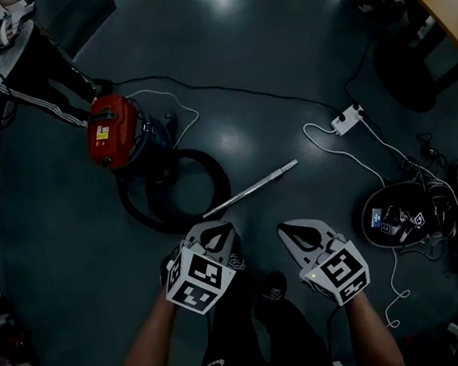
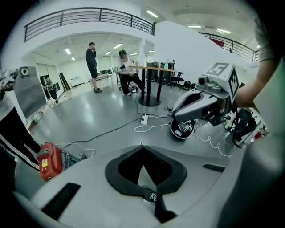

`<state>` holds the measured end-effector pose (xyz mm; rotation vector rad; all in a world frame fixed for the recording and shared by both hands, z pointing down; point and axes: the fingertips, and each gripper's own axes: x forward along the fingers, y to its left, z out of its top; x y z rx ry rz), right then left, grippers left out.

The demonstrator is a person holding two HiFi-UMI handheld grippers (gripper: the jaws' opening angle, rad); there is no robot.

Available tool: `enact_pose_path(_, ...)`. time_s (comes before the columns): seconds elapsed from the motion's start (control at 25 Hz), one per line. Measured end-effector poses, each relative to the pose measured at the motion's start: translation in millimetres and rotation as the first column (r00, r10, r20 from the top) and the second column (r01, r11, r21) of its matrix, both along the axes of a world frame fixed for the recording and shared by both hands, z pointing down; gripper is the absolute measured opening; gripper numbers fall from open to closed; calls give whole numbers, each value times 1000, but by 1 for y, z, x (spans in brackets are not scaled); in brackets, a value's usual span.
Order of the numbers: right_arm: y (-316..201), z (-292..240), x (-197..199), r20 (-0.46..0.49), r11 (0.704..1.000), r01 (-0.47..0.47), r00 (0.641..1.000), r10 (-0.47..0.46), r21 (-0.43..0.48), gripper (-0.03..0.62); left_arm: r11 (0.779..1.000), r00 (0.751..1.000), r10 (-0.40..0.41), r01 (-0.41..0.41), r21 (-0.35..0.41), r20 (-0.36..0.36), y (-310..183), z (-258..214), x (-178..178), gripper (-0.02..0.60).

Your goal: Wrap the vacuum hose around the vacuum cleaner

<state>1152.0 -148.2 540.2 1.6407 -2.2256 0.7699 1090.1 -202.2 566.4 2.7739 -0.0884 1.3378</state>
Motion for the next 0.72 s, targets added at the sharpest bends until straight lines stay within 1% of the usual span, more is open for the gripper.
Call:
enact_pose_path(0.12,23,-49,-6,-1,999,-21,1000,21,27,6,1000,999,-11,11,20,-39,22,-56,-1,8)
enact_pose_path(0.24,42,-91,-11,-5,997,-43,999,43,63,6,999,996,-17,19,29,-83,45,-102,0,8)
enact_pose_path(0.52,72,-182,-31,18,984,-102,995,100,148,6,999,983,8,1,46,-182,83,-196,-6,8)
enact_pose_path(0.6,77,-205,-35,15,978,-118,993,117,174,6,999,976,11,0,51,-218,90,-221,-7,8)
enact_pose_path(0.72,84,-240,-37,-2,967,-144,989,148,208,6,998,957,26,-7,68,-291,97,-263,0,8)
